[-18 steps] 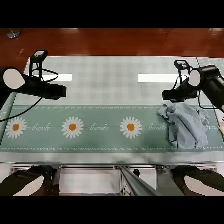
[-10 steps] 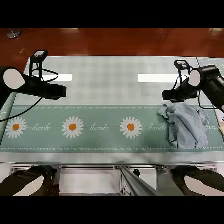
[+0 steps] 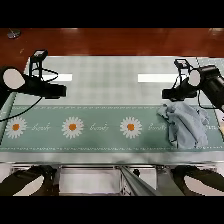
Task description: Fold the shirts.
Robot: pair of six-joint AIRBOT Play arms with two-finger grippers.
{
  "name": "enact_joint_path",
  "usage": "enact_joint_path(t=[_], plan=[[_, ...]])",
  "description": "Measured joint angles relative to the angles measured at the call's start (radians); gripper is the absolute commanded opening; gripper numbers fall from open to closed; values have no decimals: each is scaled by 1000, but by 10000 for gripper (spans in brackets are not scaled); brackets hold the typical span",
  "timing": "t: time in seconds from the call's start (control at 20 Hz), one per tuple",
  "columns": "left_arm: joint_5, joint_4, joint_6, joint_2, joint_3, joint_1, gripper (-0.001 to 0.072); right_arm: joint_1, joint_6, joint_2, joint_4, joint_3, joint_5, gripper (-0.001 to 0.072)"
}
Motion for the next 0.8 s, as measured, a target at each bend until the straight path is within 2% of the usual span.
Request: enact_joint_path(t=[0.05,0.1,0.15,0.2,0.25,0.3,0.4,0.55,0.7,0.8], plan=[[14,0,0,0,0,0,22,0,0,0,0,0,-8,73],[43,0,0,-1,0,0,22,0,2,0,1,1,-11,278],[70,0,0,-1,0,0,41,0,6,0,1,5,-5,575],[99,0,1,-1,0,0,225,0,8,0,0,11,10,628],[129,0,2,-1,1,1,604,0,8,0,-5,24,36,628],[153,2,2,-1,4,2,703,0,8,0,-15,40,65,628],[167,7,1,-1,17,4,703,-1,8,20,-56,69,142,628],[74,14,34,11,26,6,703,-27,19,122,-155,53,210,628],[0,-32,70,83,-60,-7,702,-109,79,279,-195,-89,198,628],[23,-112,91,168,-181,-39,702,-170,124,358,-170,-221,140,628]])
